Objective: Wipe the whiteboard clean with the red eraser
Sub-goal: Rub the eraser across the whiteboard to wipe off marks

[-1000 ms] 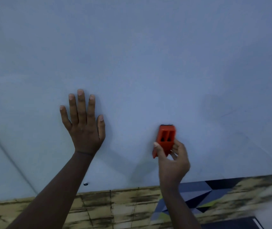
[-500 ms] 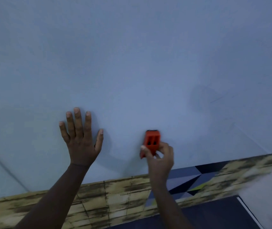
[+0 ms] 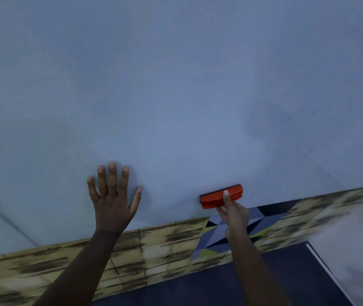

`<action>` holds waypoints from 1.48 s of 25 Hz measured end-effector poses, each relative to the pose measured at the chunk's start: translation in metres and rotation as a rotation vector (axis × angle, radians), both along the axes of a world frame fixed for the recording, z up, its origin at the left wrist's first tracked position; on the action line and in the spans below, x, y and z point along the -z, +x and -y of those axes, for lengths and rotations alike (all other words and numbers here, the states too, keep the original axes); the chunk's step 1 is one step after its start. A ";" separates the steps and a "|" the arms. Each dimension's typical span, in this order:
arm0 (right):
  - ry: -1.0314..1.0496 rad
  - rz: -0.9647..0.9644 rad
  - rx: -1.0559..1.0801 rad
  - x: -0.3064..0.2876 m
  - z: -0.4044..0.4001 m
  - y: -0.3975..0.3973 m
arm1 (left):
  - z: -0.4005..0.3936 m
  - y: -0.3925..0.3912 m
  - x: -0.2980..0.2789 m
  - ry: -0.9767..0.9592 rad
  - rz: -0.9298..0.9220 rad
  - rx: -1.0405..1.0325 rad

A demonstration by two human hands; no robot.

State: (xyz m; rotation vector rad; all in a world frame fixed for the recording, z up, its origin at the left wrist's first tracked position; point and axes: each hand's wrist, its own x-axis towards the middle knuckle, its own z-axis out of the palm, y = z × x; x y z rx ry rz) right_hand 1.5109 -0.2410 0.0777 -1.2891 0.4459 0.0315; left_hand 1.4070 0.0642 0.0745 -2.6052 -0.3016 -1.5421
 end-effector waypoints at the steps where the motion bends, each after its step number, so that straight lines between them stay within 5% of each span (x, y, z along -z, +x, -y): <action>1: -0.038 0.034 -0.002 0.001 -0.011 -0.006 | -0.002 -0.001 0.005 0.008 -0.011 0.000; 6: -0.108 0.081 -0.108 0.026 -0.088 -0.042 | -0.006 -0.008 0.027 0.027 -0.051 0.000; 18: 0.243 -0.468 -0.198 0.097 -0.095 -0.038 | -0.003 -0.040 0.068 -0.040 -0.223 0.024; 26: 0.229 -0.193 -0.012 0.043 -0.057 -0.029 | 0.006 -0.056 0.063 -0.170 -0.280 0.072; 32: -0.038 0.090 -0.162 0.028 -0.131 -0.075 | 0.017 -0.060 0.055 -0.211 -0.254 0.043; 37: -0.063 -0.078 -0.096 0.080 -0.121 -0.056 | 0.026 -0.060 0.042 -0.295 -0.220 0.038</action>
